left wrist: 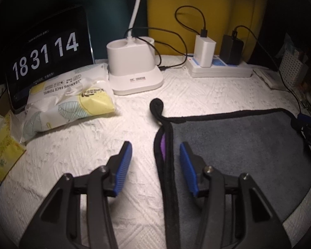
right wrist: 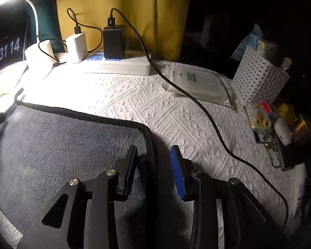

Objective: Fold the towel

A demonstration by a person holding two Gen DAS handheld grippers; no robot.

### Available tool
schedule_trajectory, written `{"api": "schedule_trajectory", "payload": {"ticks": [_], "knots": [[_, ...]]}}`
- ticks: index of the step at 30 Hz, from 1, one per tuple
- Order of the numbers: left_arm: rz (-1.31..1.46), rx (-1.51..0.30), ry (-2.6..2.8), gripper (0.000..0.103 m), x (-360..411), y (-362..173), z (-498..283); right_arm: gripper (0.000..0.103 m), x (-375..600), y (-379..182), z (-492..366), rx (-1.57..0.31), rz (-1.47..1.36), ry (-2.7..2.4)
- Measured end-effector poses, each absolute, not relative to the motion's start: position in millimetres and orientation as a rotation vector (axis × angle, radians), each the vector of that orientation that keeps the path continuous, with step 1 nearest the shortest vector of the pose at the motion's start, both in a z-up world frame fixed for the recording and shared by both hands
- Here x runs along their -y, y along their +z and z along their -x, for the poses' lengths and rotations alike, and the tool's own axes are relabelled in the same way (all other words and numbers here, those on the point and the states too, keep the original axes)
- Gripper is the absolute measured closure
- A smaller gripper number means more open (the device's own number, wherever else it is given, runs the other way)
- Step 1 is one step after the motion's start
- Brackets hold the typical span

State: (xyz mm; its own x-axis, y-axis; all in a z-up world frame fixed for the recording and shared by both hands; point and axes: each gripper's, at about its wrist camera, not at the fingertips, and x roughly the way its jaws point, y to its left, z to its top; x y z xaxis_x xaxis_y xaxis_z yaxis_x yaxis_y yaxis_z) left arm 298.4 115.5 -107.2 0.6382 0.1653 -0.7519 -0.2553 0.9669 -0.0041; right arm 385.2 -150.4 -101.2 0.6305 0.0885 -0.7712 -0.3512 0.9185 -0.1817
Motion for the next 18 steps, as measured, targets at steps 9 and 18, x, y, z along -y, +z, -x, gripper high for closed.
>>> {"api": "schedule_trajectory", "payload": {"ticks": [9, 18], "knots": [[0.135, -0.832, 0.232, 0.052, -113, -98, -279, 0.068, 151, -85, -364, -0.835, 0.327, 0.269], [0.157, -0.82, 0.231, 0.048, -109, -92, -259, 0.068, 145, -71, -341, -0.815, 0.325, 0.285]]}}
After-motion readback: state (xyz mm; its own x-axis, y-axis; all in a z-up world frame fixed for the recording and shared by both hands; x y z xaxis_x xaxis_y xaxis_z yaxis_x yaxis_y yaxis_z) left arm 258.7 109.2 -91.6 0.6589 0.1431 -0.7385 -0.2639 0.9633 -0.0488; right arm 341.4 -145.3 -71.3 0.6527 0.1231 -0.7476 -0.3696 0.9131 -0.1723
